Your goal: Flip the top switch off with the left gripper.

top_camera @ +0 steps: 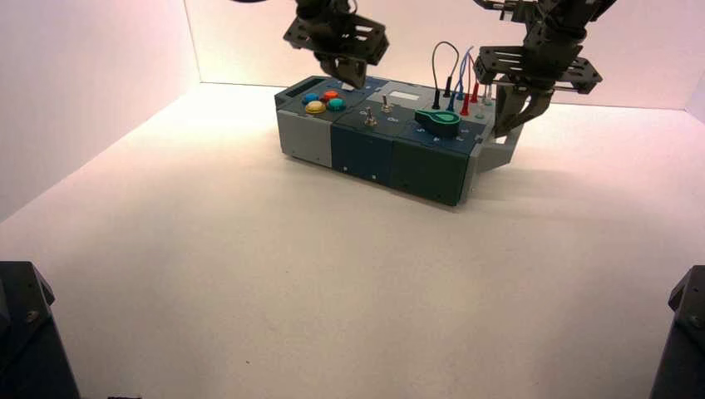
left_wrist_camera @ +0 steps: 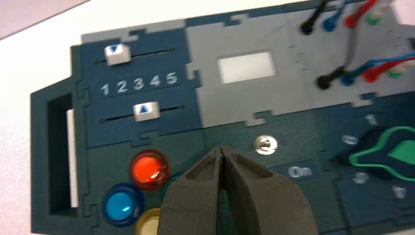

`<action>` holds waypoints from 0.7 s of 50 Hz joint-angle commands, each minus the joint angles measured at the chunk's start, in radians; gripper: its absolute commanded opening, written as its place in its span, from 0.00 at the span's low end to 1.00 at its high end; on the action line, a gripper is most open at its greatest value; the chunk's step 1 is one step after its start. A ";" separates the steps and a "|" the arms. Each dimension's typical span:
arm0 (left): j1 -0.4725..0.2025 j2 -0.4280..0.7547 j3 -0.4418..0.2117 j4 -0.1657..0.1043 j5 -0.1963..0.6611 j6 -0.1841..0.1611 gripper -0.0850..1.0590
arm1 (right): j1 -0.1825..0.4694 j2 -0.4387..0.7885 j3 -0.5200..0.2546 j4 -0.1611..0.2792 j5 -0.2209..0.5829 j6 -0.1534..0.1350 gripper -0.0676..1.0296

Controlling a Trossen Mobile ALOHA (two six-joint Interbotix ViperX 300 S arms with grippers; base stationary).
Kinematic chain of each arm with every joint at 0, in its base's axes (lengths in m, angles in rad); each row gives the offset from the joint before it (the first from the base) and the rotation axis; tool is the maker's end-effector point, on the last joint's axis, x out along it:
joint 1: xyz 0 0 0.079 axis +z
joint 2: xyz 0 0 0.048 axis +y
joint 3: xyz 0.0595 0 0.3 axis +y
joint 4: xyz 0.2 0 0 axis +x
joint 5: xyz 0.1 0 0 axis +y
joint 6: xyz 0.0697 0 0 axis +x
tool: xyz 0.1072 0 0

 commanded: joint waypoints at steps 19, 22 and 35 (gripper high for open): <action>0.037 -0.107 0.031 0.009 0.002 0.005 0.05 | -0.002 -0.037 0.018 -0.006 -0.021 -0.003 0.04; 0.051 -0.118 0.041 0.011 -0.002 0.006 0.05 | -0.002 -0.044 0.021 -0.006 -0.026 -0.003 0.04; 0.127 -0.181 0.083 0.018 -0.005 0.012 0.05 | -0.002 -0.046 0.023 -0.005 -0.026 -0.003 0.04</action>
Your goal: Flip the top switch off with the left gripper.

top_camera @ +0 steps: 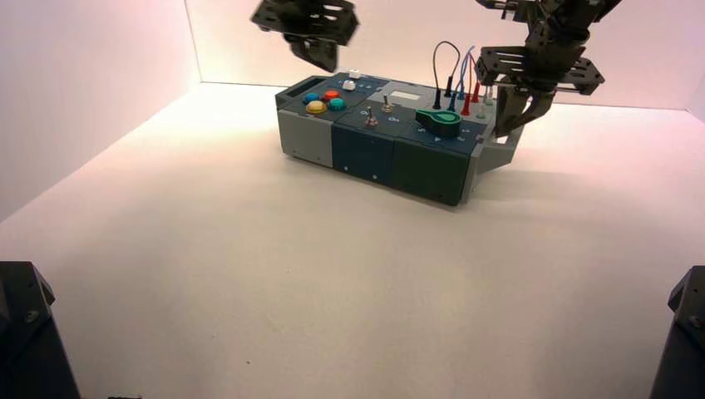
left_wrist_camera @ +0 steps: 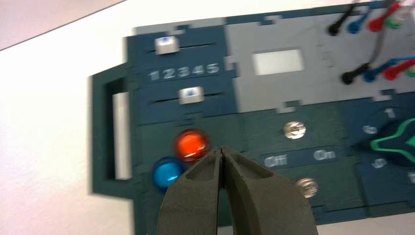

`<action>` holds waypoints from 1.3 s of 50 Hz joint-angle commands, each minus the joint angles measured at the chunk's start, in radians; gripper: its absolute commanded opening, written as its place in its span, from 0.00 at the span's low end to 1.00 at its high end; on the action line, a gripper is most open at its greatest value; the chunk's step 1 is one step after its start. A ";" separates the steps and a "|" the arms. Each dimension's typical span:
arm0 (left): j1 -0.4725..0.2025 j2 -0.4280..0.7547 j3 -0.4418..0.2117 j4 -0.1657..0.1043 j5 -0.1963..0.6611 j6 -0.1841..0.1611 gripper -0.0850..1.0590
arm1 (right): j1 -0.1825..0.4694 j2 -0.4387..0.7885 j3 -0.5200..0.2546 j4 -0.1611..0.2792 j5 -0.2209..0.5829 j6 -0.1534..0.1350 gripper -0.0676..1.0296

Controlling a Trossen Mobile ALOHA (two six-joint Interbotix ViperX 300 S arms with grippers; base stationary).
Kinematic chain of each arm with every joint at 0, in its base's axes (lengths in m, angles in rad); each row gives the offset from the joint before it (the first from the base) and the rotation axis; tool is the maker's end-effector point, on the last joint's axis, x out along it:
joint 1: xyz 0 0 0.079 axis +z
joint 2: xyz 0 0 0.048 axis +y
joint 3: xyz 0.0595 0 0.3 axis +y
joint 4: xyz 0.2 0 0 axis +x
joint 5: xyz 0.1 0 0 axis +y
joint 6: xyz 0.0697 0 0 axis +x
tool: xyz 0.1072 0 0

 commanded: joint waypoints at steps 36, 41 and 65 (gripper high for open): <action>0.078 -0.106 0.063 0.003 -0.048 0.015 0.05 | 0.009 -0.212 0.074 -0.005 -0.072 -0.005 0.04; 0.095 -0.115 0.089 0.002 -0.084 0.011 0.05 | 0.005 -0.233 0.091 -0.006 -0.091 -0.005 0.04; 0.181 -0.224 0.232 -0.002 -0.141 0.008 0.05 | -0.084 -0.310 0.147 -0.006 -0.129 -0.002 0.04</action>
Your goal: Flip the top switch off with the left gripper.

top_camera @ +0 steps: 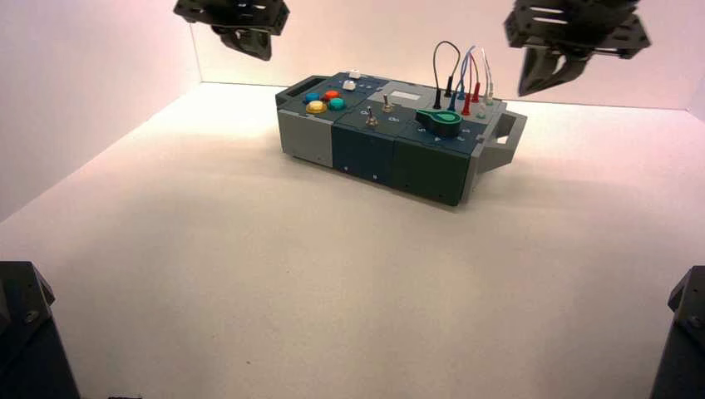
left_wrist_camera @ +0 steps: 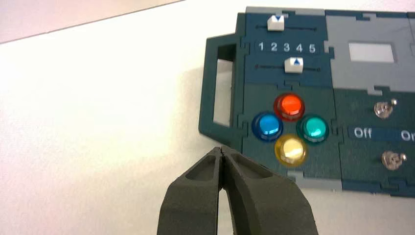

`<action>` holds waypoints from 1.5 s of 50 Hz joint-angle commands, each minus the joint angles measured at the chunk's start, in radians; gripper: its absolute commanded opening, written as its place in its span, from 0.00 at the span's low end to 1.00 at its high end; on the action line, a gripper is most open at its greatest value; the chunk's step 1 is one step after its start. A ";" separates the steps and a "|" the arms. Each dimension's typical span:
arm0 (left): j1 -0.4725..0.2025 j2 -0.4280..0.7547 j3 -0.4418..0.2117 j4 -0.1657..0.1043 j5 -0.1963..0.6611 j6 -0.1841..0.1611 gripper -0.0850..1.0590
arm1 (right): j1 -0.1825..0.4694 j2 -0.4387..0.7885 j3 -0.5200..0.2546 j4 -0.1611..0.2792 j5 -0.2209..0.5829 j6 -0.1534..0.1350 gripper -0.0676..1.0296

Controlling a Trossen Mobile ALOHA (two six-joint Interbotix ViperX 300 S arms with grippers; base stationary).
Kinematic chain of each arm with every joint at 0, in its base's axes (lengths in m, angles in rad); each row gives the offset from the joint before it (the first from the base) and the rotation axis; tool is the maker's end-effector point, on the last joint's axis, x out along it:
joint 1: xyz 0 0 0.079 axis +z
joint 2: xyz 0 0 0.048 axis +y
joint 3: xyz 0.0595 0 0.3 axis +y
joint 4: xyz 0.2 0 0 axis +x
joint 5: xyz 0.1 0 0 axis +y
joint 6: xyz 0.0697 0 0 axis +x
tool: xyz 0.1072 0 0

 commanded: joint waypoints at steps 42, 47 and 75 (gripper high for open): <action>0.064 -0.176 0.199 -0.014 -0.166 -0.048 0.05 | -0.103 -0.074 0.101 0.008 -0.230 0.008 0.04; 0.078 -0.178 0.216 -0.014 -0.187 -0.049 0.05 | -0.103 -0.061 0.101 0.008 -0.245 0.009 0.04; 0.095 -0.181 0.242 -0.017 -0.262 -0.058 0.05 | -0.103 -0.081 0.112 0.011 -0.261 0.009 0.04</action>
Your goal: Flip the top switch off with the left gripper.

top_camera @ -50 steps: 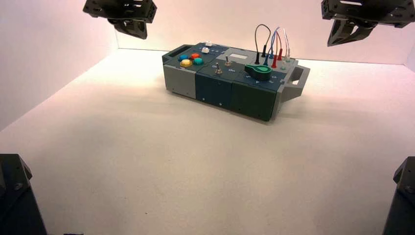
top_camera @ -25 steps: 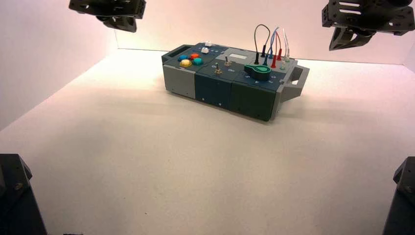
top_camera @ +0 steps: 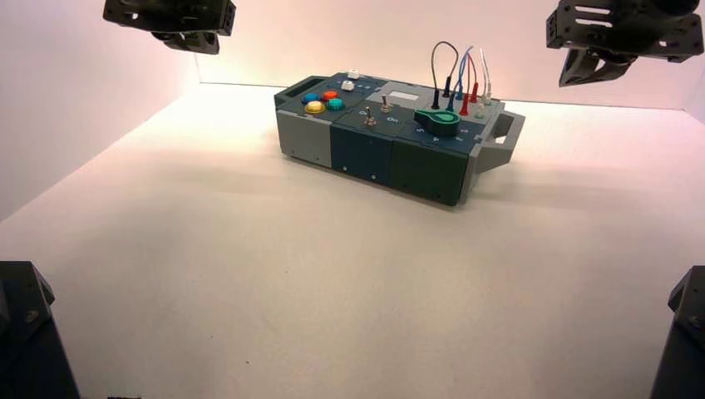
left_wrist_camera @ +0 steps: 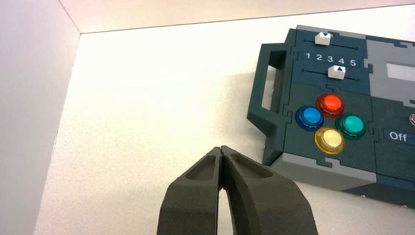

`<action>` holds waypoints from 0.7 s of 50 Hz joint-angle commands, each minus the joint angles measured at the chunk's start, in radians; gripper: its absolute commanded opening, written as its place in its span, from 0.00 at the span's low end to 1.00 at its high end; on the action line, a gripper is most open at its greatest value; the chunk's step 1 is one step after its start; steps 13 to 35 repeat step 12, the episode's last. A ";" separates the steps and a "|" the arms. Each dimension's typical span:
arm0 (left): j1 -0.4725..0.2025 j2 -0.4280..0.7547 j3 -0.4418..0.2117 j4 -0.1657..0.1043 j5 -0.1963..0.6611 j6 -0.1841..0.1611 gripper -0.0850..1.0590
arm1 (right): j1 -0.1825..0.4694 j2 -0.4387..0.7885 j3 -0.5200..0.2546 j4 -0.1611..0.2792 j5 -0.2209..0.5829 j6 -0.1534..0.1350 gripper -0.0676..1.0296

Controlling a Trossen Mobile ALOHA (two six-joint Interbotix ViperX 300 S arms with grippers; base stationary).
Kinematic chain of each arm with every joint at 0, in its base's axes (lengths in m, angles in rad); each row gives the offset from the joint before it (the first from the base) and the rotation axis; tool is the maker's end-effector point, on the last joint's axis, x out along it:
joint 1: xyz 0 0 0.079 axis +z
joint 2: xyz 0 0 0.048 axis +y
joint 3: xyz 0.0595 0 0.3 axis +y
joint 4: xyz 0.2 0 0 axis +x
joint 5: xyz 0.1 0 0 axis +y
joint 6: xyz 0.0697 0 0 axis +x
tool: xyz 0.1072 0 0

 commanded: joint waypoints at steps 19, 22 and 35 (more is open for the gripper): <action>0.006 -0.023 -0.009 -0.002 -0.014 -0.011 0.05 | -0.003 -0.023 -0.009 0.006 -0.014 0.002 0.04; 0.006 -0.023 -0.009 -0.002 -0.014 -0.011 0.05 | -0.003 -0.023 -0.009 0.006 -0.014 0.002 0.04; 0.006 -0.023 -0.009 -0.002 -0.014 -0.011 0.05 | -0.003 -0.023 -0.009 0.006 -0.014 0.002 0.04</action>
